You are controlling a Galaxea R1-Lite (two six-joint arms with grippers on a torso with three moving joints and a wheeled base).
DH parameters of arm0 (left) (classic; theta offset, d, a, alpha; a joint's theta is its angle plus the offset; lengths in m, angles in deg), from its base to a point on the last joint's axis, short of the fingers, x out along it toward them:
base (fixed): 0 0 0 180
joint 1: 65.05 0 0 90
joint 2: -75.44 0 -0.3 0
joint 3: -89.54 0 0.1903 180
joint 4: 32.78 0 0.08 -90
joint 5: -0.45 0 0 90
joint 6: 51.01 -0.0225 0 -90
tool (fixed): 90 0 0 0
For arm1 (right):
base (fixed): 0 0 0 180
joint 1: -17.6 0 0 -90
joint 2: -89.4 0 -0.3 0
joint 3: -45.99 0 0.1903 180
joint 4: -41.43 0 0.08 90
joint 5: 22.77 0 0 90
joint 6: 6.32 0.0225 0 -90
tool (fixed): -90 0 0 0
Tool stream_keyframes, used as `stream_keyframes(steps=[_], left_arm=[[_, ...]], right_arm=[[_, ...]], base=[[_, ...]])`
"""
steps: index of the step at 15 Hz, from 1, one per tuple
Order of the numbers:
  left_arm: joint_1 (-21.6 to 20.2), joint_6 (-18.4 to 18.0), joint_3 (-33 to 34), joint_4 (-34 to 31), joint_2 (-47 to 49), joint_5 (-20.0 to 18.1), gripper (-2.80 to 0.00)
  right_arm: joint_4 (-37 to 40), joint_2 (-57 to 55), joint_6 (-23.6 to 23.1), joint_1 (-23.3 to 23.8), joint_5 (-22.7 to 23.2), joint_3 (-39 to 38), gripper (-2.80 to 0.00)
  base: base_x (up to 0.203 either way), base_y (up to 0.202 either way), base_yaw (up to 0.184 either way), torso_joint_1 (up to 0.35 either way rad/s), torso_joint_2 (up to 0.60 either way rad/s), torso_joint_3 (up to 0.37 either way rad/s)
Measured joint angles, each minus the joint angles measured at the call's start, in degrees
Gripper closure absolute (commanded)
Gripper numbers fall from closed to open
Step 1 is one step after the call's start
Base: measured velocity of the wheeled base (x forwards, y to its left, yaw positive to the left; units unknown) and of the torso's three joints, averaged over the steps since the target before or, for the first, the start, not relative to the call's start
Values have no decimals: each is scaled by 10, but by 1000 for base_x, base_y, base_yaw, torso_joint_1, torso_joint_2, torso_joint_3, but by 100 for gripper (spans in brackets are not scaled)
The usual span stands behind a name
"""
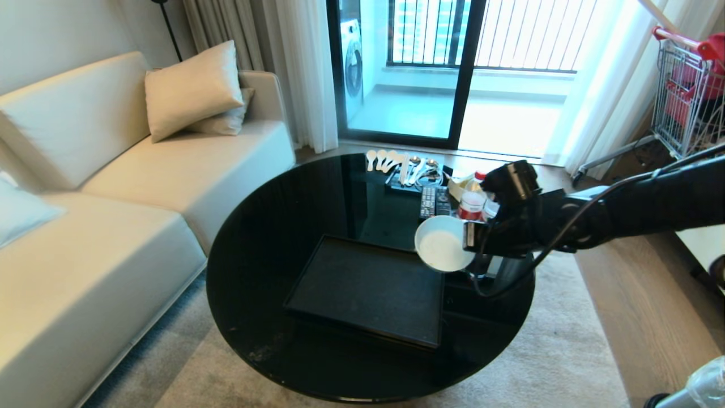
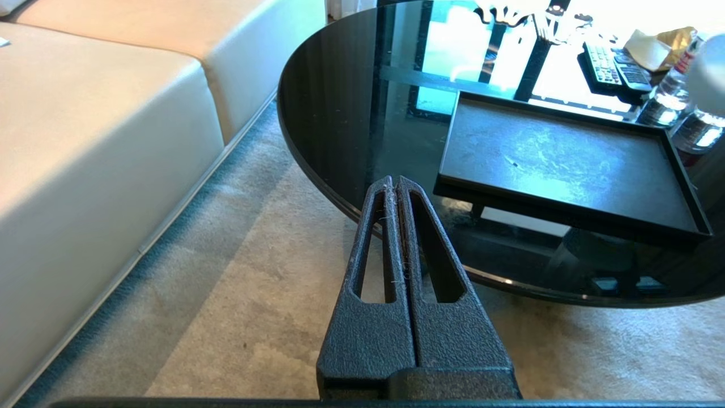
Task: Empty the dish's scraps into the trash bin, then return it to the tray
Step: Put the bowl back to the table
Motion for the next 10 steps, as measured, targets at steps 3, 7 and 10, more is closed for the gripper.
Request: stream_keyframes(steps=[3, 7, 10], left_arm=[[0, 0, 0, 0, 0, 0, 0], [0, 0, 0, 0, 0, 0, 0], [0, 0, 0, 0, 0, 0, 0]], right_arm=[[-3, -75, 76, -40, -2, 25, 0], [-10, -133, 90, -54, -14, 45, 0], [-10, -158, 91, -58, -14, 60, 0]], base=[[0, 0, 0, 0, 0, 0], [0, 0, 0, 0, 0, 0], [0, 0, 0, 0, 0, 0]])
